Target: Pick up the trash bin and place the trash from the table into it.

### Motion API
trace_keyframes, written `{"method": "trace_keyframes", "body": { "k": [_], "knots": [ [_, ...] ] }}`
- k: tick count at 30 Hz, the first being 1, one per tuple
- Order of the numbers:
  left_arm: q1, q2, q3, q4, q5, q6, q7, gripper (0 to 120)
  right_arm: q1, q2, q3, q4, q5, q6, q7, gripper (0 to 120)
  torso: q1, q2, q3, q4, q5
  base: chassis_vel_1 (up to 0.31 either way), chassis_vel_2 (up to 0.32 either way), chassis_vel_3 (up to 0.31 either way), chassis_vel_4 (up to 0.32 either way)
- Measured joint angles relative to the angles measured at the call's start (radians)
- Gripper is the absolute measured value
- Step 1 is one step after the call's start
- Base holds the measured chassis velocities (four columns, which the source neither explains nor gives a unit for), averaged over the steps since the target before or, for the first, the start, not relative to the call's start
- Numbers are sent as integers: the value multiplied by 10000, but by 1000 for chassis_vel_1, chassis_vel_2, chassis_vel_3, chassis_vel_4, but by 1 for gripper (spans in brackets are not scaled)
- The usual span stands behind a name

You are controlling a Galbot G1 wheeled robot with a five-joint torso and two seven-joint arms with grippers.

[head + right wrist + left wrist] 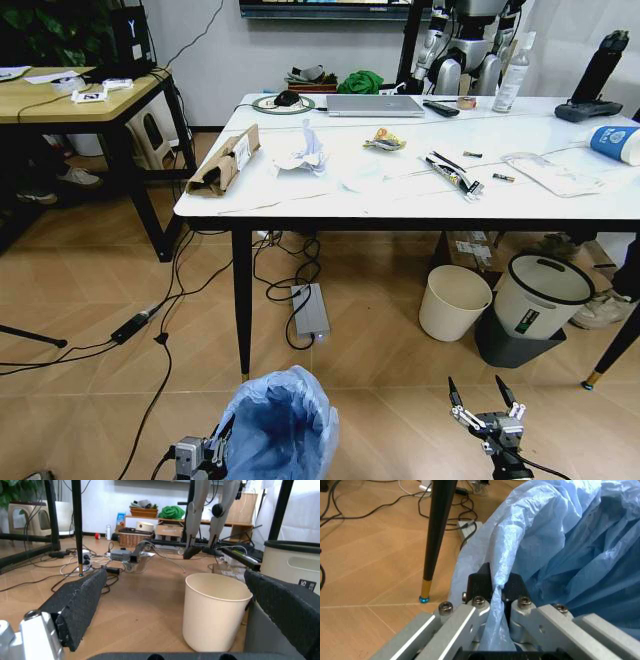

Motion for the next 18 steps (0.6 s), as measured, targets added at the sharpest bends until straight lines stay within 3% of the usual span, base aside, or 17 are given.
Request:
{"method": "trace_keyframes", "body": {
  "k": [18],
  "knots": [
    [-41,-24,29,37,69,-16,66,0,13,0,8,-45,-6,10,-8,100,240,732,491,0,0,0,0,0,0]
  ]
}}
